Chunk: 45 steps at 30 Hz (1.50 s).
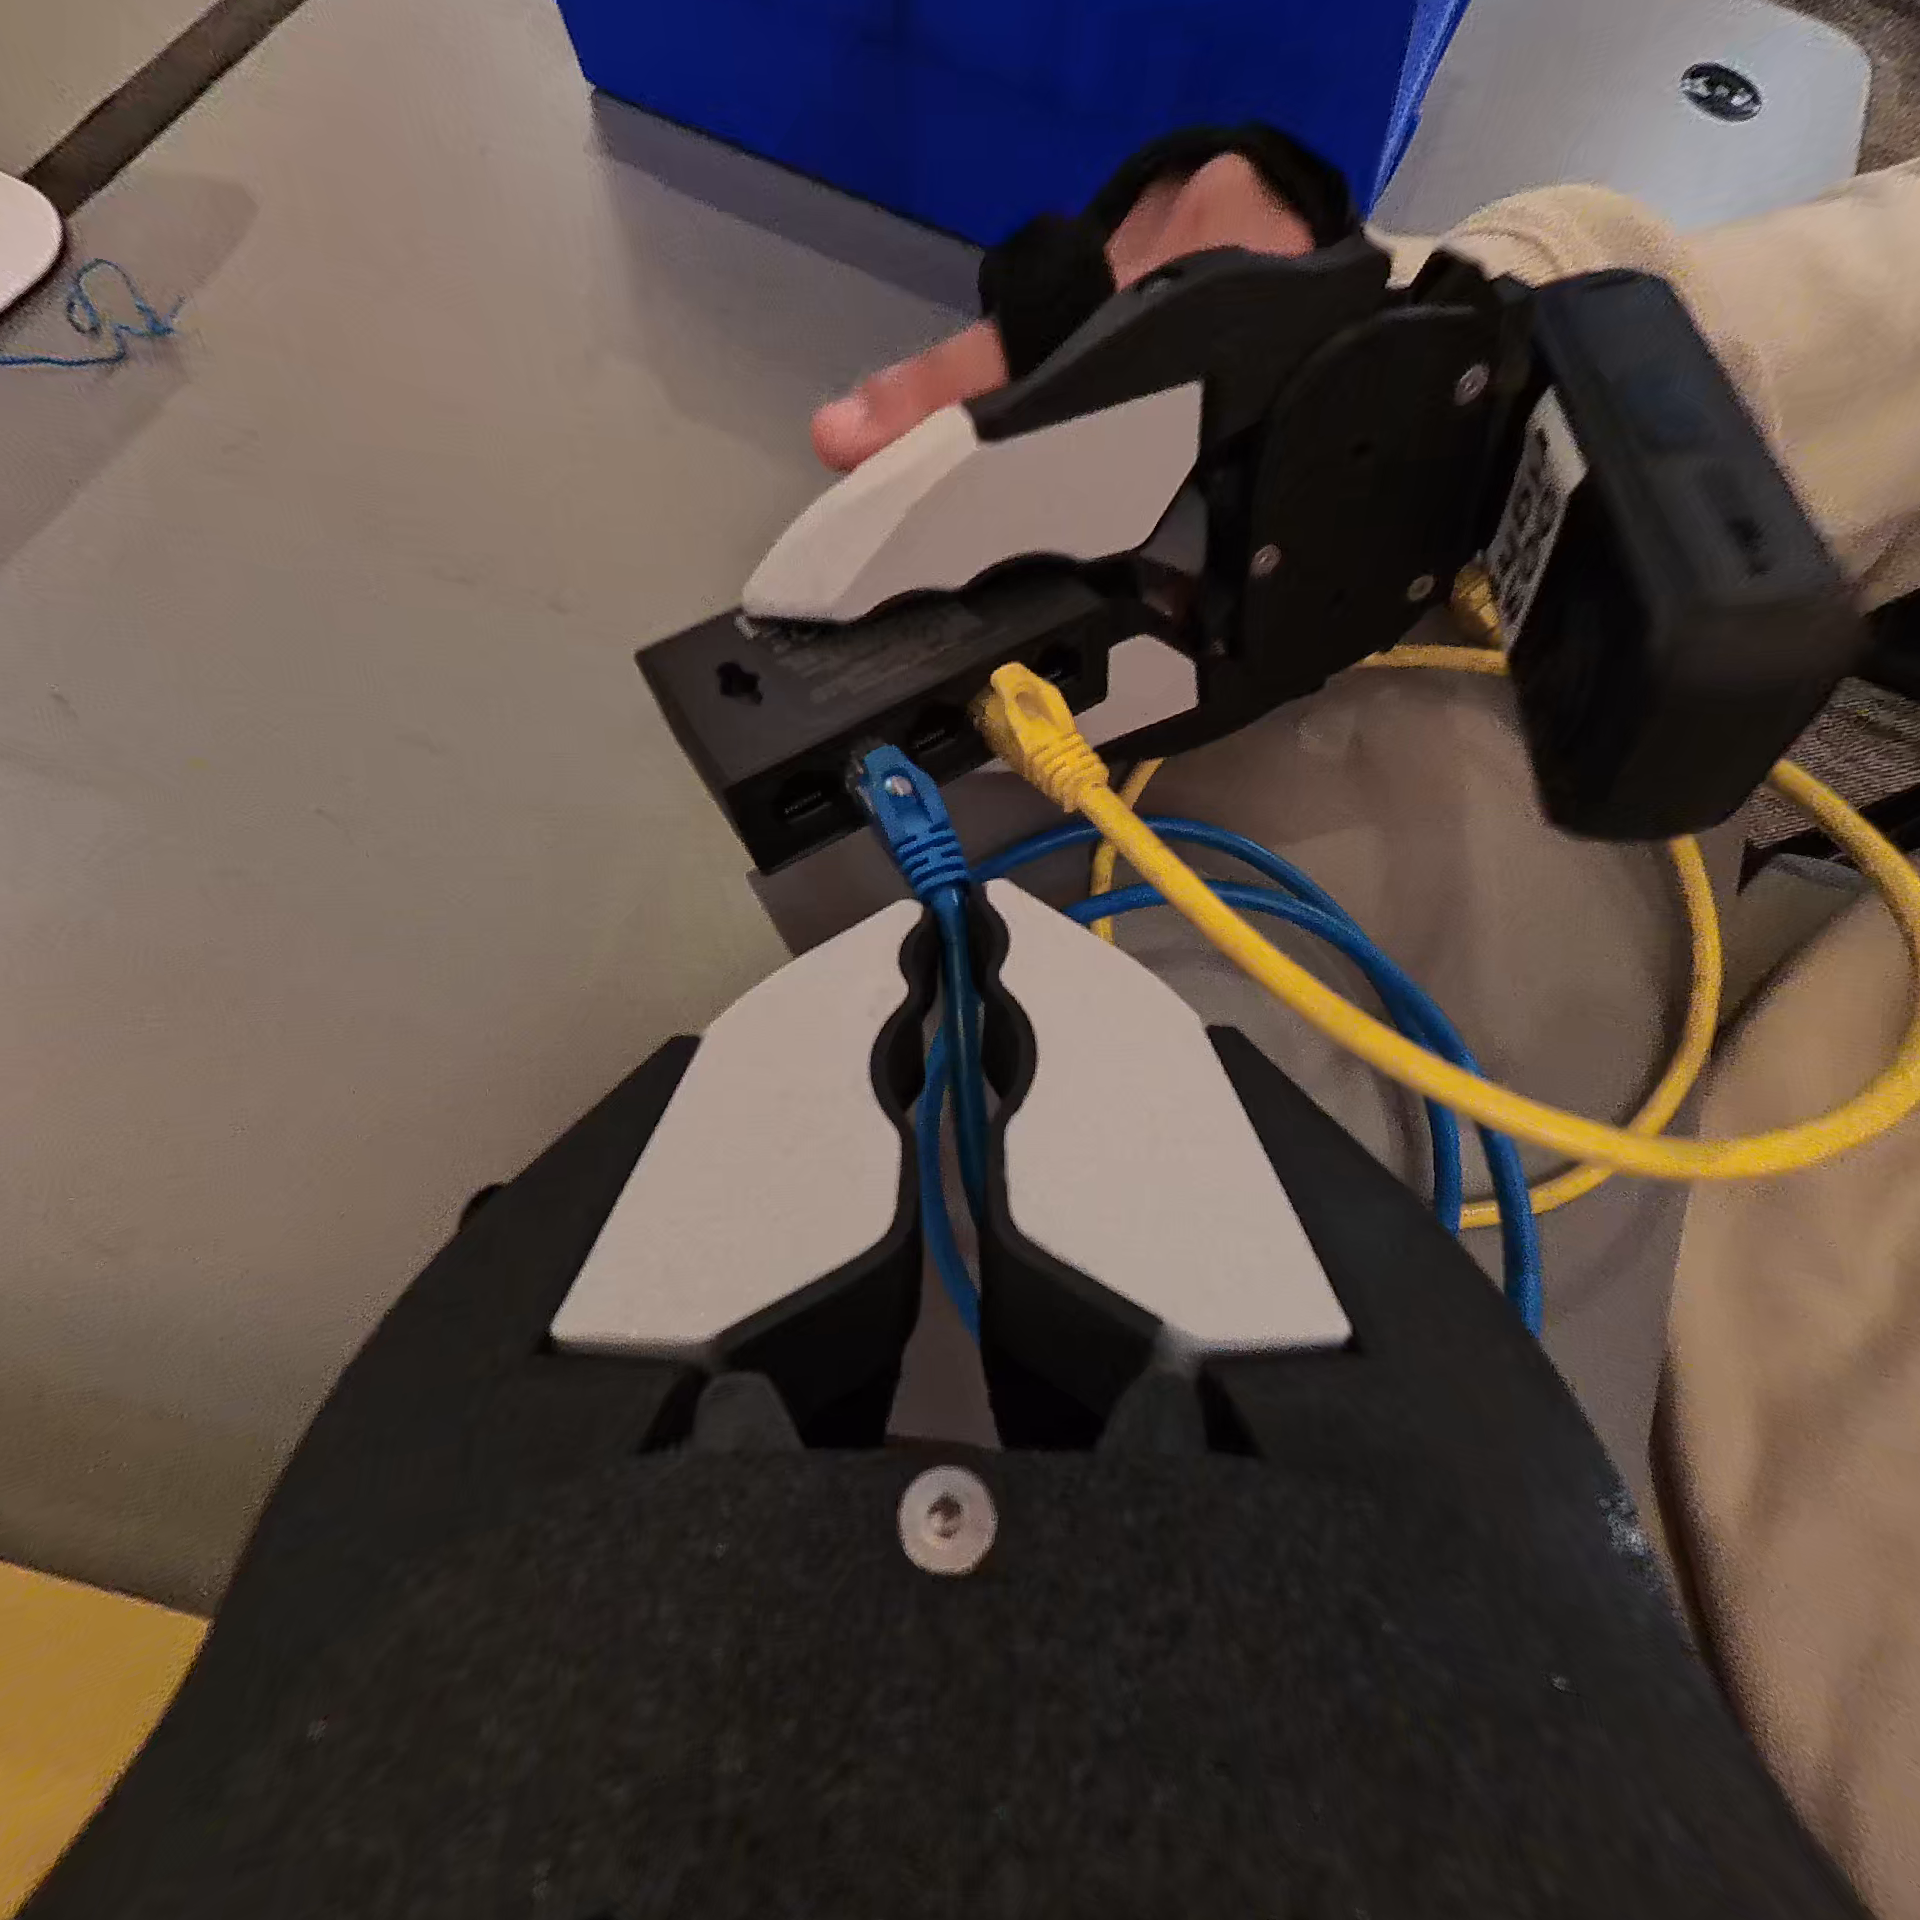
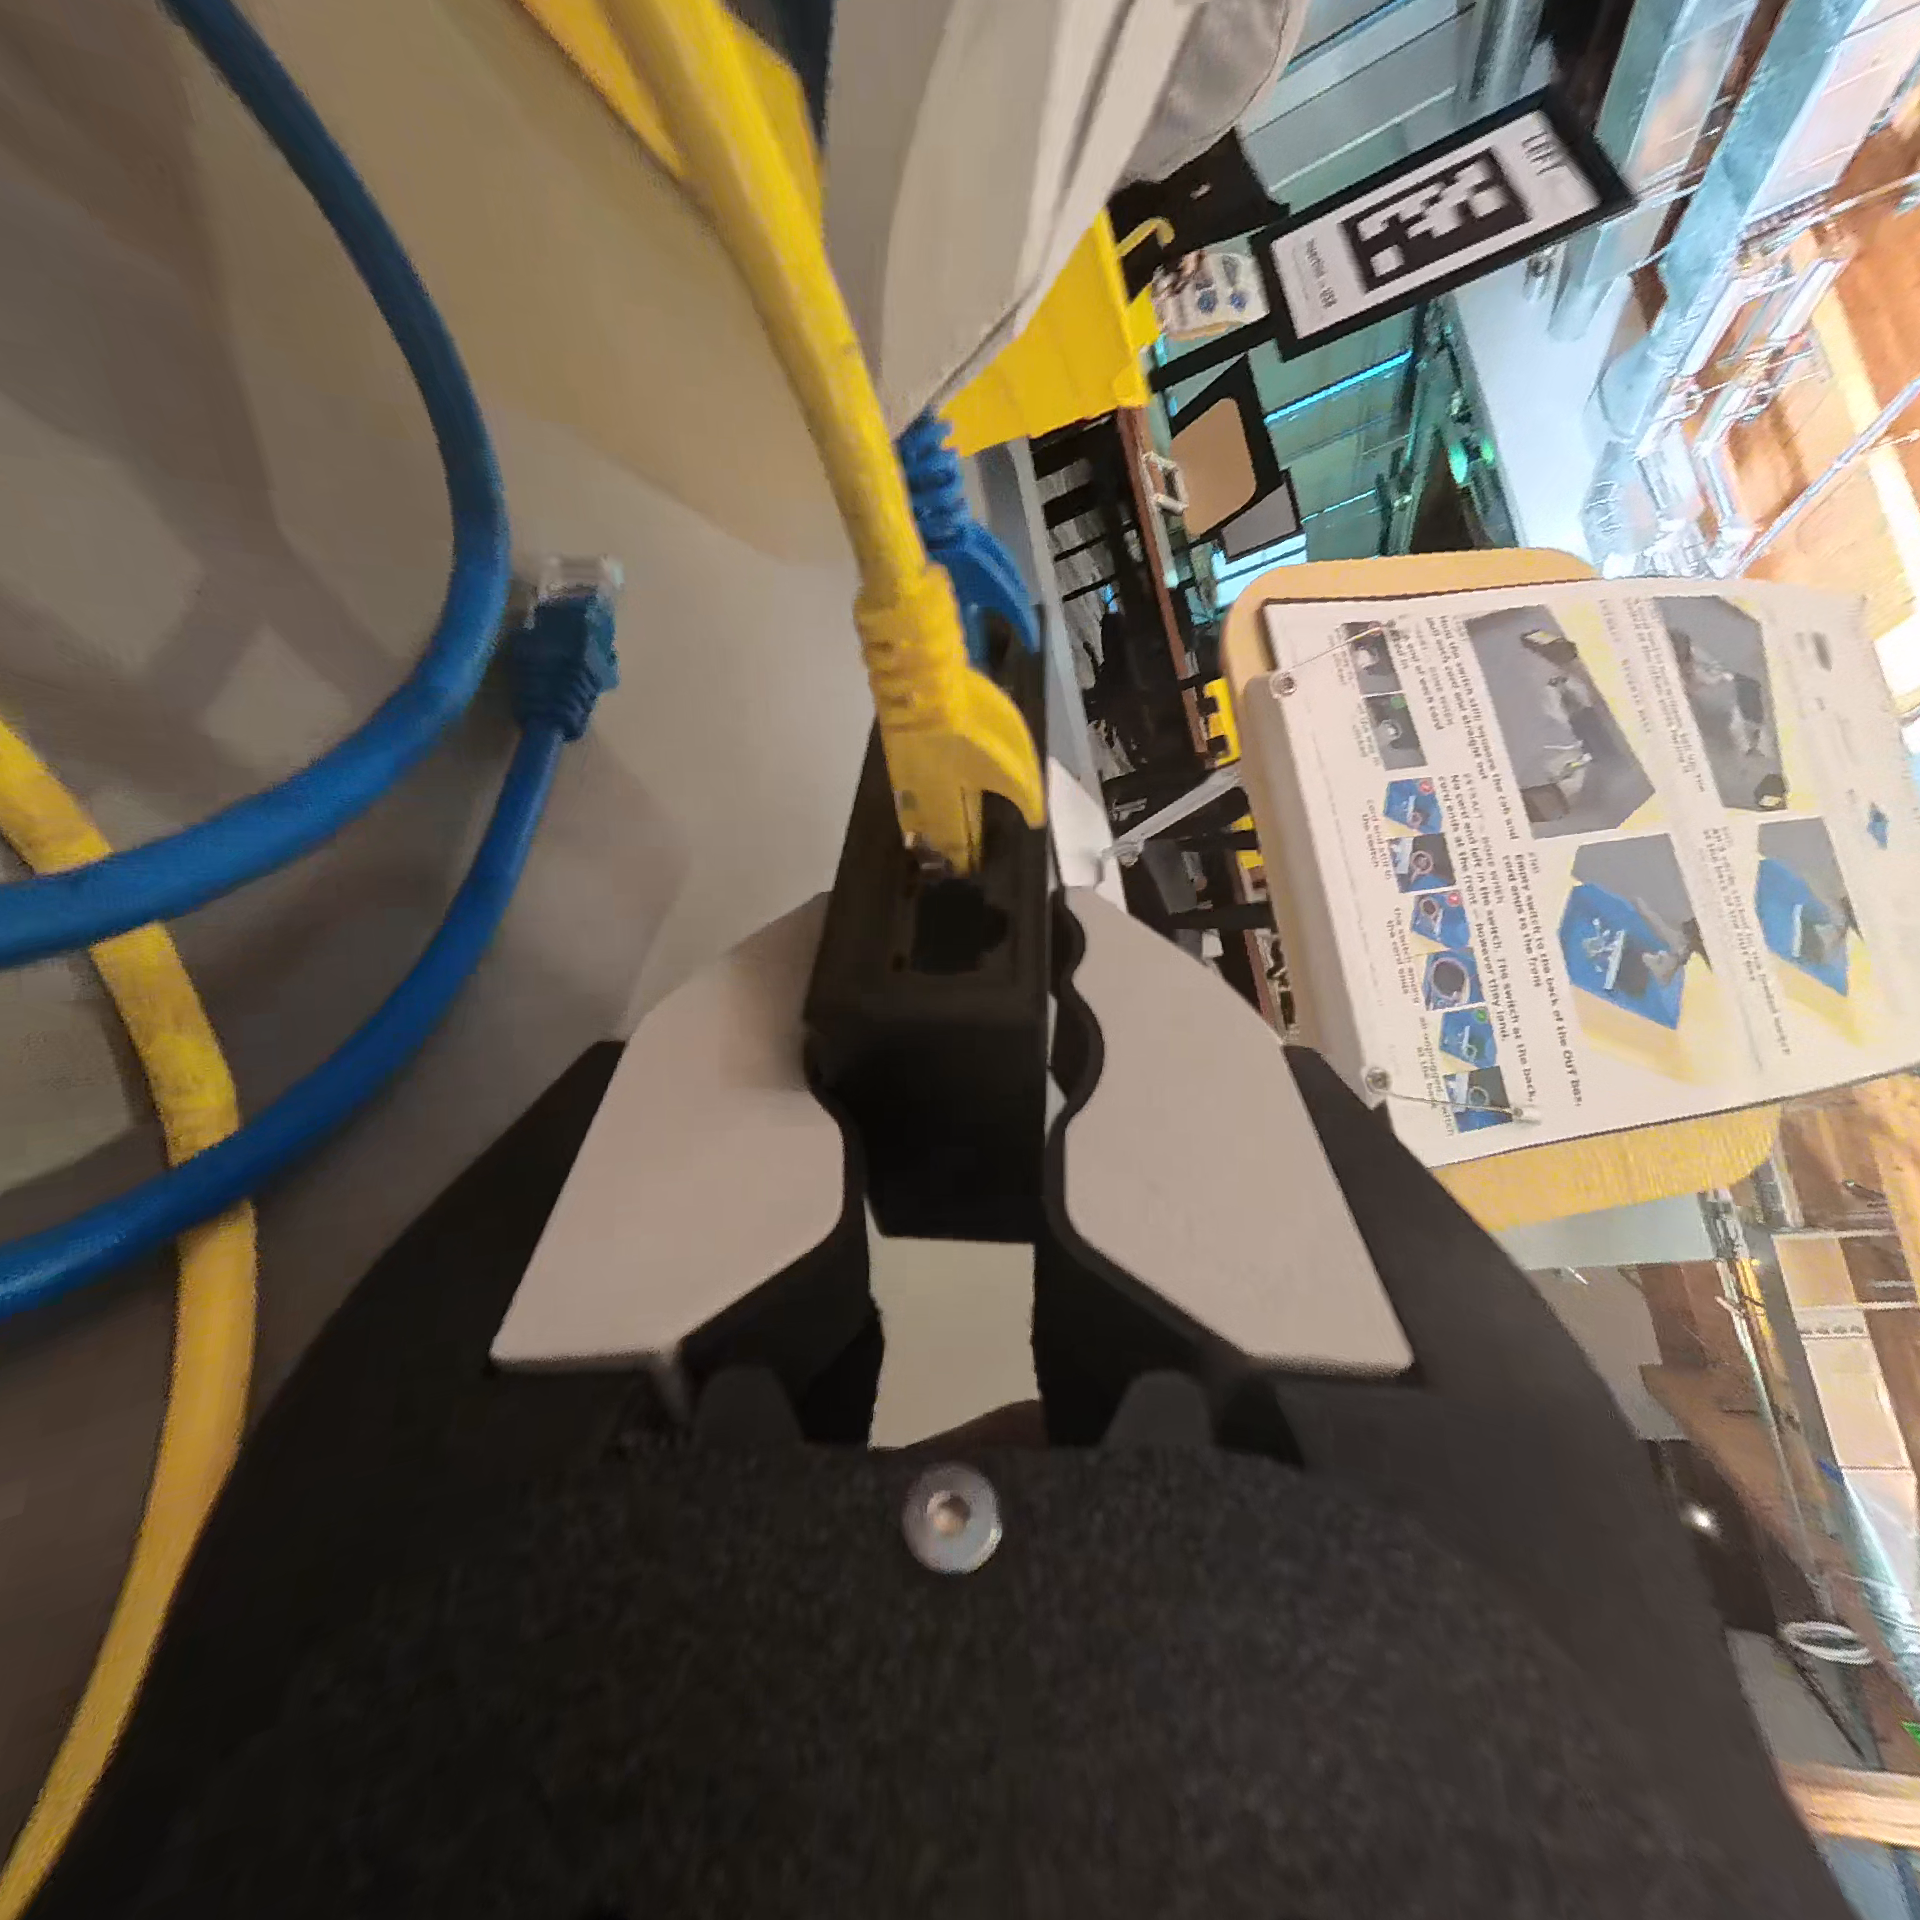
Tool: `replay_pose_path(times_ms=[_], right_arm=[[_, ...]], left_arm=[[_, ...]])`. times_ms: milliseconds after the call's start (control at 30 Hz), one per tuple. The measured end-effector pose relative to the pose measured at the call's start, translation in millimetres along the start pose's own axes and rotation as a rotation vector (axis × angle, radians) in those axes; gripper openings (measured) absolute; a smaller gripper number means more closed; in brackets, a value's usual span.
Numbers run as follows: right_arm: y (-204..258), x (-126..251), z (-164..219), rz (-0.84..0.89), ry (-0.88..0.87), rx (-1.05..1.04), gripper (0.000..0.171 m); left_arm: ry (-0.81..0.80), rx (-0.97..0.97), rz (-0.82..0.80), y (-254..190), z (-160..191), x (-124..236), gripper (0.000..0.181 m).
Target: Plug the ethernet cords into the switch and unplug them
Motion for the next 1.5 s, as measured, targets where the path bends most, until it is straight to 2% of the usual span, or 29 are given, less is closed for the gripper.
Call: replay_pose_path(times_ms=[133,233,367,567,867,1133,1200,1367,1500], right_arm=[[9,-5,1,-0.049,0.030,0.024,0.031],[4,1,0,-0.004,-0.010,0.028,0.029],[-1,6,-1,0.020,-0.045,-0.022,0.028],[0,11,-13,0.058,-0.119,-0.023,0.028],[1,4,-8,0.003,-0.045,-0.029,0.030],[-9,20,-8,0.011,-0.189,-0.100,0.030],[-9,20,-9,0.014,-0.186,-0.100,0.030],[-4,16,-8,0.016,-0.130,-0.047,0.030],[-2,17,-13,0.020,-0.134,-0.030,0.030]], left_arm=[[0.030,-0.026,-0.007,-5,3,-4,0.005],[0.006,-0.047,-0.028,-9,-2,-1,0.004],[-0.033,-0.095,-0.110,-14,-9,3,0.004],[0.012,-0.117,-0.276,-4,-7,2,0.005],[-0.056,-0.015,-0.137,6,0,-1,0.005],[-0.268,0.106,0.056,10,-13,21,0.013],[-0.251,0.108,0.076,11,-12,24,0.015],[-0.090,0.005,-0.033,9,-2,15,0.024],[-0.110,-0.061,-0.123,5,-4,10,0.017]])
Point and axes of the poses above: each gripper's, where its closed fingertips meet, x back along the fingers, z out of its underside, y = z × x across the jaws, the point moved 7 cm from there along x, back along the fingers, and after that the axes turned 9 degrees about -z, right-handed, at the moved point
